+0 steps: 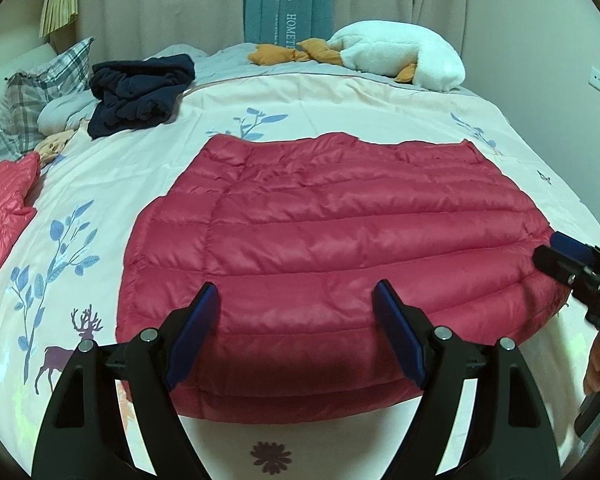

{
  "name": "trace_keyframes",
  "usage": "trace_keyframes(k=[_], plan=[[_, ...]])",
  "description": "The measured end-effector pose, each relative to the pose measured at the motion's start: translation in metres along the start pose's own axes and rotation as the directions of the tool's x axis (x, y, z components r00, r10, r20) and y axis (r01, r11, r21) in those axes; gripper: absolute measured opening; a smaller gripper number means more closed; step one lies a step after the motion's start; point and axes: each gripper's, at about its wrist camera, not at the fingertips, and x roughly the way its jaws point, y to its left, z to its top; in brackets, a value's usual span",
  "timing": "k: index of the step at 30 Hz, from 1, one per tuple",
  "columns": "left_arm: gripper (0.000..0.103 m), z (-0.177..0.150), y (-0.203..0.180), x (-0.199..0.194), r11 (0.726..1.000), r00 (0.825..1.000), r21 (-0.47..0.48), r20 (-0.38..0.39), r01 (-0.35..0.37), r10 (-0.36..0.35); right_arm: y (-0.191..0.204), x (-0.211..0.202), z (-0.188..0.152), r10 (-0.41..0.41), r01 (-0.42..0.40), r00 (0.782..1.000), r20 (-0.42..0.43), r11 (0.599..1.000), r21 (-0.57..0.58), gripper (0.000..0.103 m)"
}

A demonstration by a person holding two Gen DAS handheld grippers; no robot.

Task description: Fold large clothes

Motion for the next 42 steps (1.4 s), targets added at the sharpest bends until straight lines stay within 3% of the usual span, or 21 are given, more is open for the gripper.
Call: trace_keyframes(k=[8, 17, 21, 29, 39, 42], plan=[[0.084, -0.013, -0.007, 0.011, 1.000, 1.000, 0.028, -0.027, -0.008, 0.009, 0.028, 0.024, -0.017, -0.048, 0.040, 0.997, -0.059, 0.992, -0.120, 0.084], [0.087, -0.025, 0.000, 0.006, 1.000, 0.999, 0.016, -0.030, -0.011, 0.011, 0.000, 0.013, -0.023, -0.077, 0.072, 0.995, -0.065, 0.995, -0.064, 0.084], [0.087, -0.028, 0.007, 0.002, 1.000, 0.999, -0.005, -0.034, -0.012, 0.012, -0.021, 0.004, -0.028, -0.129, 0.127, 0.990, -0.062, 0.991, -0.030, 0.084], [0.087, -0.036, 0.025, -0.005, 0.996, 0.996, -0.042, -0.041, -0.075, 0.073, -0.048, -0.007, -0.037, -0.180, 0.182, 0.981, -0.072, 0.983, 0.019, 0.084], [0.088, -0.048, 0.054, -0.008, 0.983, 0.986, -0.102, -0.084, -0.152, 0.144, -0.080, -0.016, -0.051, -0.165, 0.177, 0.980, -0.110, 0.977, 0.118, 0.085], [0.088, -0.050, 0.062, -0.012, 0.977, 0.981, -0.118, -0.099, -0.179, 0.168, -0.080, -0.022, -0.050, -0.193, 0.204, 0.976, -0.104, 0.972, 0.113, 0.086]])
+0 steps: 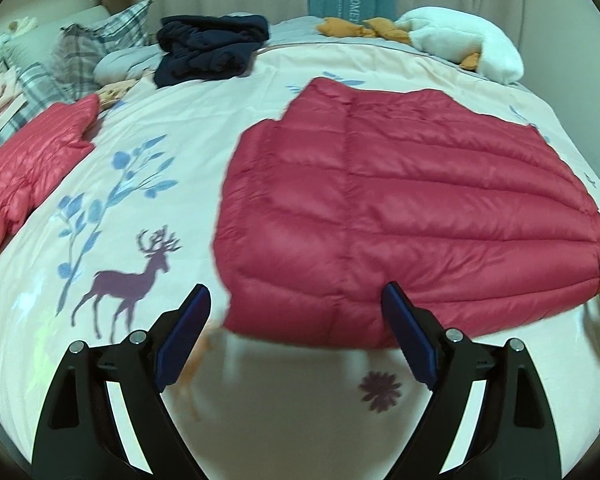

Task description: Fold large clothes

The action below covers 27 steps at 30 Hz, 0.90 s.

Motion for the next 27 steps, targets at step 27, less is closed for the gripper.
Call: trace_keyframes(k=[27], plan=[[0.102, 0.042, 0.005, -0.115, 0.993, 0.969, -0.010, 0.218, -0.115, 0.115, 0.004, -0.111, 0.044, -0.014, 0.017, 0.973, 0.231, 1.000, -0.013, 0.101]])
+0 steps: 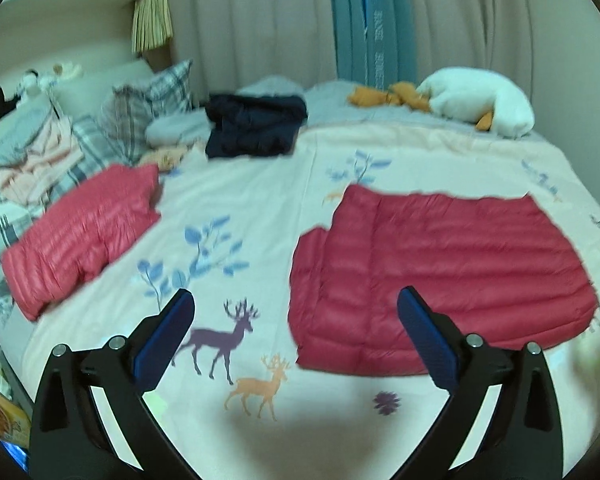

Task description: Fold large clothes

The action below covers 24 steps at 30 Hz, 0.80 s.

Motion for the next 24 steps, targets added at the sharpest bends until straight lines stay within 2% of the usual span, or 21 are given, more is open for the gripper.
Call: trace_keyframes(k=[4, 8, 10, 15, 18, 21, 24], plan=[[0.102, 0.014, -0.010, -0.035, 0.999, 0.998, -0.007, 0.040, 0.047, -0.046, 0.015, -0.027, 0.016, 0.019, -0.020, 0.999, 0.025, 1.000, 0.002, 0.101], [0.102, 0.025, -0.020, -0.070, 0.988, 0.987, -0.031, 0.065, 0.151, -0.149, 0.028, -0.055, 0.031, 0.055, -0.055, 0.998, -0.005, 0.998, 0.036, 0.101], [0.102, 0.029, -0.025, -0.087, 0.984, 0.982, -0.036, 0.071, 0.175, -0.172, 0.035, -0.068, 0.036, 0.062, -0.062, 0.998, 0.000, 0.997, 0.036, 0.101], [0.102, 0.030, -0.045, -0.118, 0.990, 0.988, -0.027, 0.078, 0.138, -0.136, 0.052, -0.099, 0.039, 0.078, -0.078, 0.997, 0.013, 0.997, 0.006, 0.101], [0.102, 0.022, -0.053, -0.126, 0.987, 0.985, -0.018, 0.074, 0.157, -0.155, 0.066, -0.110, 0.030, 0.080, -0.080, 0.997, 0.010, 0.996, -0.040, 0.101], [0.102, 0.007, -0.061, -0.123, 0.987, 0.987, -0.015, 0.031, 0.158, -0.157, 0.077, -0.108, 0.015, 0.061, -0.062, 0.998, -0.013, 0.995, -0.082, 0.101], [0.102, -0.008, -0.066, -0.112, 0.989, 0.989, -0.022, -0.029, 0.146, -0.147, 0.086, -0.101, -0.001, 0.084, -0.088, 0.995, -0.061, 0.994, -0.072, 0.101]])
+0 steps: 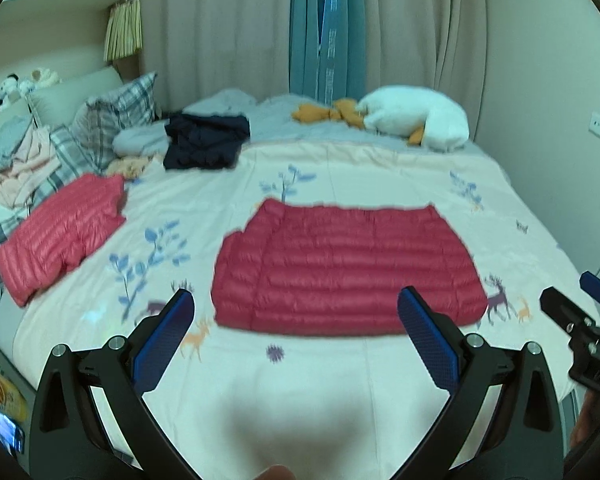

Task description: Fold large clothes

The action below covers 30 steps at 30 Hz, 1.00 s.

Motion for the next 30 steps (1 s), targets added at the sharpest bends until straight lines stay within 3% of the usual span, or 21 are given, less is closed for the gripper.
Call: trace_keyframes(k=[4, 12, 30], plan=[[0.102, -0.010, 0.001, 0.007, 1.000, 0.999, -0.008, -0.042, -0.019, 0.019, 0.008, 0.011, -0.010, 0.004, -0.004, 0.999, -0.038, 1.000, 0.000, 0.101], [0.102, -0.011, 0.003, 0.004, 0.997, 0.997, 0.004, -0.020, -0.073, 0.073, 0.014, 0.015, -0.014, 0.005, -0.005, 0.999, -0.050, 1.000, -0.012, 0.101], [0.102, -0.013, 0.003, 0.006, 0.998, 0.998, 0.009, -0.031, -0.061, 0.061, 0.013, 0.020, -0.017, 0.003, -0.003, 0.998, -0.060, 1.000, -0.013, 0.101]])
